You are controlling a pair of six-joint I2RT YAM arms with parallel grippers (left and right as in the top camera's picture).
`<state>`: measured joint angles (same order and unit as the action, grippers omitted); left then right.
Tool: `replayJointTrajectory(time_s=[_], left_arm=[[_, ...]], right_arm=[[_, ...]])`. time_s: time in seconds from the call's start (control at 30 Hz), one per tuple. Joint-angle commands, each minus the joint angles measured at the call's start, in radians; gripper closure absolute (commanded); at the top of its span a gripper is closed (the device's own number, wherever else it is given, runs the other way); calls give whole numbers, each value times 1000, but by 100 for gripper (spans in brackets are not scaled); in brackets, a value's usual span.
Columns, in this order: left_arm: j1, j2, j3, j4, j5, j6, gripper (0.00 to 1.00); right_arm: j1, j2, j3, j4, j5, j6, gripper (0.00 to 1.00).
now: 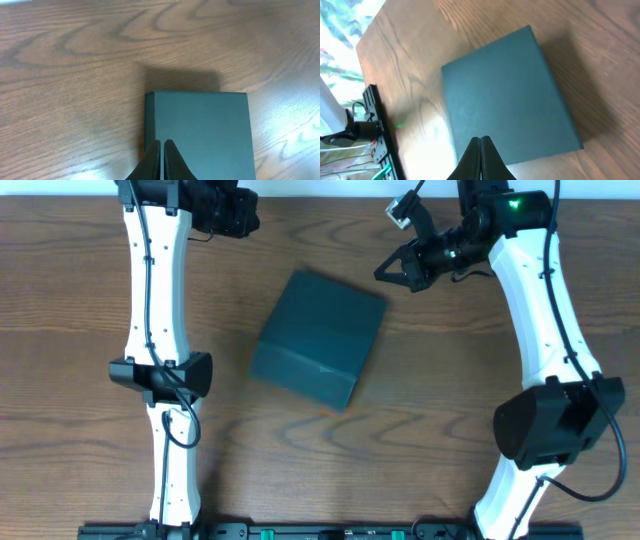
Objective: Pack container
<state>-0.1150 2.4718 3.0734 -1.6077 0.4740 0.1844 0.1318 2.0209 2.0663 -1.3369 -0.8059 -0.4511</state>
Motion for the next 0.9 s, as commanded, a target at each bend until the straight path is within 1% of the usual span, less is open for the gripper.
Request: replayJointTrajectory(time_s=[0.0,0.1,0.23,0.37,0.47,0.53,0.57,0.7,0.8,0.87], left_arm=[[-1,-11,14,-43,-13,39,94],[-2,-13,13,-62,13,60,94],[0,-41,-10,-82,60,104,94],[9,-125,-91,-82,89,153,94],[18,-189,-199,-82,96,217,94],[19,-232,-318,-82,102,269,94],[19,-251,-388,-82,118,301,94],[19,-290,-567,-76,214,412,94],[14,-298,-668,-45,241,434,94],[3,-298,-736,-14,212,436,94]], right_arm=[[6,-39,5,-30,19,-18,98],[6,-82,5,-67,89,-17,98],[6,-180,5,-74,218,27,98],[17,-282,2,-108,283,55,98],[47,-338,-53,-127,355,102,98],[82,-388,-159,-92,377,140,98],[101,-419,-238,-47,394,178,98],[145,-528,-500,106,464,300,98],[158,-627,-720,260,426,365,98],[170,-686,-874,377,397,409,98]])
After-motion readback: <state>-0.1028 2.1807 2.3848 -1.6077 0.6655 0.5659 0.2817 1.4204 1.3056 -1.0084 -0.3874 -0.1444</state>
